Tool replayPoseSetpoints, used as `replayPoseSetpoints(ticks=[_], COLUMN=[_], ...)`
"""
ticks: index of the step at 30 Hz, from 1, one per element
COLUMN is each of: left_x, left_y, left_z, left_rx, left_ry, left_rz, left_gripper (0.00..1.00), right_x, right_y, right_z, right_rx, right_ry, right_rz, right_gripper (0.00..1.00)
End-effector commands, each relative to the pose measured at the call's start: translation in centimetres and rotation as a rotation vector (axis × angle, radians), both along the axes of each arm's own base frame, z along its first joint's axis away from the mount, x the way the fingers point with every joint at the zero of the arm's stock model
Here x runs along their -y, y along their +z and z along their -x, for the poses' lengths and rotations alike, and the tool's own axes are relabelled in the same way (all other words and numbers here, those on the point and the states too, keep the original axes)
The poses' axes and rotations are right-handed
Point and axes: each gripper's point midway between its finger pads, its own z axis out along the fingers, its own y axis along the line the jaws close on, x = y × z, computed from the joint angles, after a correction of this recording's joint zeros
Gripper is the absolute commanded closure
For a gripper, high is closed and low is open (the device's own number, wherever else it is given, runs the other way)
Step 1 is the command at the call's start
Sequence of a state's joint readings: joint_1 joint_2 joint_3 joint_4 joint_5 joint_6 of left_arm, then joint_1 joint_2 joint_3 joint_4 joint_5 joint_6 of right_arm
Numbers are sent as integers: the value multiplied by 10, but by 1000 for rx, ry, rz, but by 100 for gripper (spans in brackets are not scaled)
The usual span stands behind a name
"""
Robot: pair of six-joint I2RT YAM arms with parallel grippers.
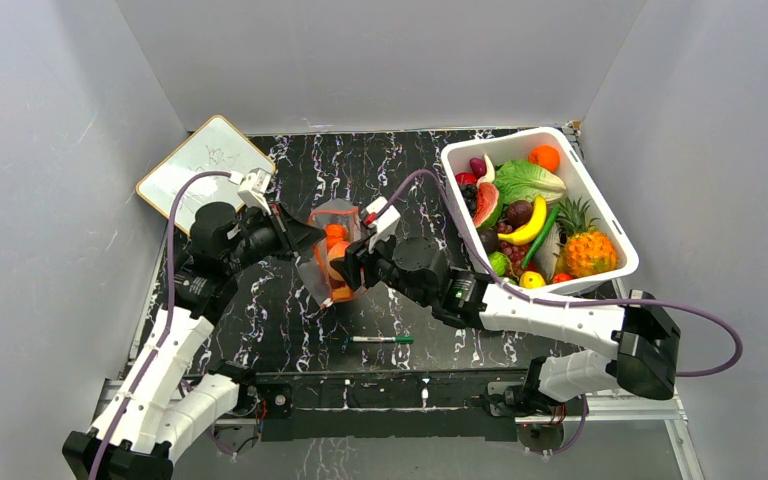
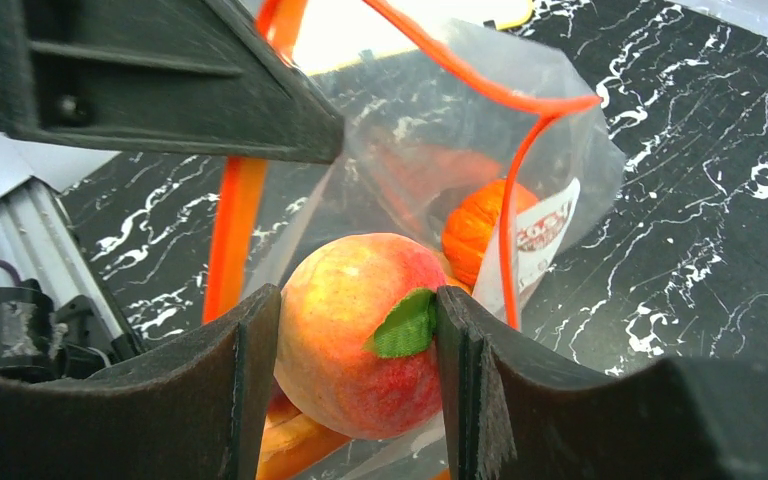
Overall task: Place the food in the zip-top bag and seal the zipper
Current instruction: Place the fake fruit in the zipper food storage bag.
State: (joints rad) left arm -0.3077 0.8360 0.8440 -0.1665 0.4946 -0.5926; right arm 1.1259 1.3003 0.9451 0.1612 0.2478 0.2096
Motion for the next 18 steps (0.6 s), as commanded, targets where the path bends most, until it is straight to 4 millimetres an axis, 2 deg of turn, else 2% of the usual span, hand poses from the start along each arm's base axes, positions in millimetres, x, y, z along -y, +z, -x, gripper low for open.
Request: replayPoseSetpoints(ticks=[1, 5, 8, 12, 18], left_x=[-4, -9, -14, -16, -26], left_y=[29, 23, 14, 12, 12], left_z=[5, 1, -2, -6, -17], left_rx=[61, 75, 63, 93, 193], left_ry=[22, 53, 73, 68, 89], left_rz=[33, -5, -42, -86, -177], left_gripper=[100, 100, 100, 100, 100], right_x=[0, -4, -6, -1, 12], right_y=[23, 23, 37, 46, 41], right_z=[-11, -7, 2, 19, 26], right_rx=[91, 39, -62, -184, -263], right_ry=[-49, -26, -3, 22, 0], right_rz=[-66, -36, -11, -15, 31], right_gripper=[59, 36, 27, 26, 26])
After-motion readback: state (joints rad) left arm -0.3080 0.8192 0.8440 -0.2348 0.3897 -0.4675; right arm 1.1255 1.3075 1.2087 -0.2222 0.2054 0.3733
